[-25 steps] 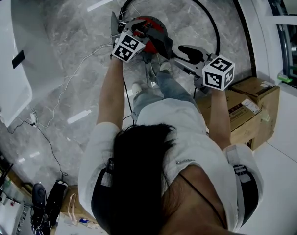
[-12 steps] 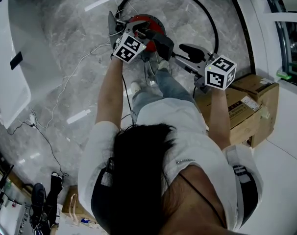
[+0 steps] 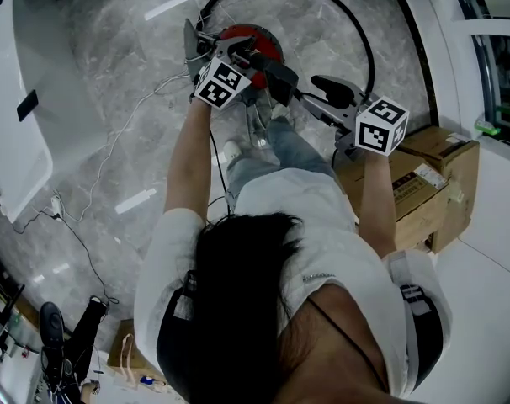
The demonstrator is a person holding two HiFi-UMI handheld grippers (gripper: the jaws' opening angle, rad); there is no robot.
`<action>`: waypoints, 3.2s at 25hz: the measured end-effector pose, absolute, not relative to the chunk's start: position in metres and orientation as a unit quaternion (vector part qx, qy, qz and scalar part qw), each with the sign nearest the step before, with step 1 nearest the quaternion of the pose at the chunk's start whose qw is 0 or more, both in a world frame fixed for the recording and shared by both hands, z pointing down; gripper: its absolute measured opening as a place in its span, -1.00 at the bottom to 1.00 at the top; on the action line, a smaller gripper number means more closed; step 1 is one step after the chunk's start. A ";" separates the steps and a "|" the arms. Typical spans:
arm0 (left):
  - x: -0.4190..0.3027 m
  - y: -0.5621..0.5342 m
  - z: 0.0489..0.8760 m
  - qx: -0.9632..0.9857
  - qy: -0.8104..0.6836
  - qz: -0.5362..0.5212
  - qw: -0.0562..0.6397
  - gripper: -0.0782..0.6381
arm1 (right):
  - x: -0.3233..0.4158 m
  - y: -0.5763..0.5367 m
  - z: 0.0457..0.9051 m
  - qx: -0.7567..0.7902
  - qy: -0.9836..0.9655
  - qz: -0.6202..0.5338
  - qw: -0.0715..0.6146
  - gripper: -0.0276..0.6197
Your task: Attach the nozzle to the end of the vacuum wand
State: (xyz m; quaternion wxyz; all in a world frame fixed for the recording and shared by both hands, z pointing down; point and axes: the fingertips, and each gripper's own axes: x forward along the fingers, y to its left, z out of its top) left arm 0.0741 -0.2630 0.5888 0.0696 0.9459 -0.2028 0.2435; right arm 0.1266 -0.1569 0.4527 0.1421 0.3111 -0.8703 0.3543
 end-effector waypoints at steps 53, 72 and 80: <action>-0.026 -0.140 0.456 0.908 -0.380 0.064 0.163 -0.20 | 0.097 -0.093 0.427 0.423 -0.864 0.271 0.035 -0.40; -0.043 -0.101 0.433 0.905 -0.397 0.059 0.139 -0.77 | 0.049 -0.086 0.432 0.469 -0.844 0.254 0.060 -0.82; -0.052 -0.086 0.430 0.904 -0.396 0.040 0.158 -0.78 | 0.037 -0.080 0.435 0.510 -0.827 0.216 0.098 -0.87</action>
